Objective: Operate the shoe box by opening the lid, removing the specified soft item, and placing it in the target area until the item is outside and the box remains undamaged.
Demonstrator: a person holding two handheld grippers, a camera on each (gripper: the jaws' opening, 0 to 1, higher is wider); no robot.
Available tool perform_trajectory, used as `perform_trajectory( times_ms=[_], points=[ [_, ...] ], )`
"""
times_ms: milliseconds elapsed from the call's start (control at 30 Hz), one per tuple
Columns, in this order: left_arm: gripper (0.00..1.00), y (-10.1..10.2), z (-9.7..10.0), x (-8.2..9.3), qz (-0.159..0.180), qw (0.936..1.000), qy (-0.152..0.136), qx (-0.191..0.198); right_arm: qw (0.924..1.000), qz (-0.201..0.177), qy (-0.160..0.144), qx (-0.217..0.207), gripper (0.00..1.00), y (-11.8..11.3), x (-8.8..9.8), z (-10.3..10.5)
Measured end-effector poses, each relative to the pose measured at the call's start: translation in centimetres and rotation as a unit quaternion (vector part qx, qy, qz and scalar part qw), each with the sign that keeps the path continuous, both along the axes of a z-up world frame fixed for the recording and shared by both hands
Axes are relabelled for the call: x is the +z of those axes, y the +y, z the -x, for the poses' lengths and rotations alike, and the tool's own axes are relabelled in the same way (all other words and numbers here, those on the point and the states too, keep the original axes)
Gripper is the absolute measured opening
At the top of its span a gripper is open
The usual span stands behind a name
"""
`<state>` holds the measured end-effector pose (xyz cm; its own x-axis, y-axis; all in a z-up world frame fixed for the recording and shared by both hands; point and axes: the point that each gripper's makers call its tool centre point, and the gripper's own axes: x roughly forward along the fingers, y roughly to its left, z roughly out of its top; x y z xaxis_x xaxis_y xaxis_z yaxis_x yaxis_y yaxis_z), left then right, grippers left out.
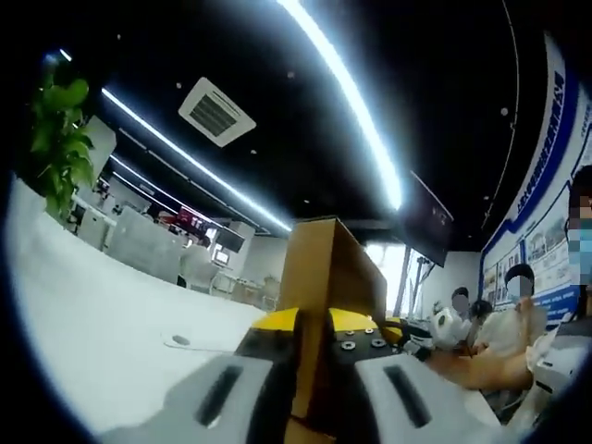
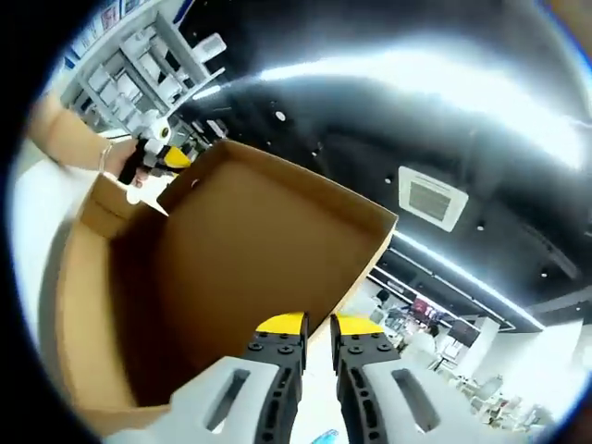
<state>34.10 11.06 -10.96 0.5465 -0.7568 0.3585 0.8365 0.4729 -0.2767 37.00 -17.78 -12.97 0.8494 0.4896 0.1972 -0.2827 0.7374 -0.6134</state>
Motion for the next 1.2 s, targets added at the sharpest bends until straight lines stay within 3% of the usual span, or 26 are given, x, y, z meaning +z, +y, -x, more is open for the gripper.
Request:
perform_trajectory(
  times_ms=[67, 200, 300, 367, 500, 700, 833, 933, 1067, 1200],
  points=[
    [0.1, -0.1, 0.4, 0.0, 0.004, 0.9999, -0.015, 0.004, 0.9997, 0.01, -0.019, -0.006, 0.09, -0.1, -0.1, 0.3],
    [0.1, -0.4, 1.0, -0.3, -0.022, 0.9988, -0.042, 0.01, 0.9973, 0.057, -0.043, -0.014, 0.09, -0.2, -0.5, 1.2],
    [0.1, -0.2, 1.4, -0.5, -0.03, 0.9983, -0.049, 0.001, 0.9981, 0.052, -0.033, 0.004, 0.09, -0.6, -0.6, 1.7],
    [0.1, -0.4, 1.9, -0.7, -0.037, 0.9982, -0.046, -0.01, 0.9993, 0.016, -0.003, 0.035, 0.09, -0.6, -0.7, 2.0],
    [0.11, -0.5, 2.4, -0.7, -0.047, 0.9975, -0.047, -0.022, 0.9977, -0.005, 0.023, 0.064, 0.11, -0.8, -0.6, 2.1],
    [0.12, -0.2, 3.2, -0.8, -0.053, 0.9961, -0.04, -0.058, 0.9855, -0.069, 0.083, 0.13, 0.14, -0.7, -0.6, 2.3],
    [0.12, -0.1, 4.0, -1.1, -0.057, 0.9949, -0.037, -0.074, 0.9809, -0.075, 0.098, 0.15, 0.16, -0.4, -0.7, 2.9],
    [0.15, -0.1, 4.9, -1.5, -0.065, 0.9928, -0.035, -0.094, 0.9687, -0.079, 0.134, 0.193, 0.24, 0.4, -1.3, 4.1],
    [0.25, -0.4, 6.6, -1.8, -0.073, 0.9877, -0.032, -0.135, 0.9605, -0.084, 0.153, 0.216, 0.27, 0.4, -1.5, 4.7],
    [0.28, -0.6, 7.2, -2.0, -0.079, 0.986, -0.032, -0.143, 0.9469, -0.086, 0.179, 0.253, 0.37, 0.9, -1.8, 5.8]
  ],
)
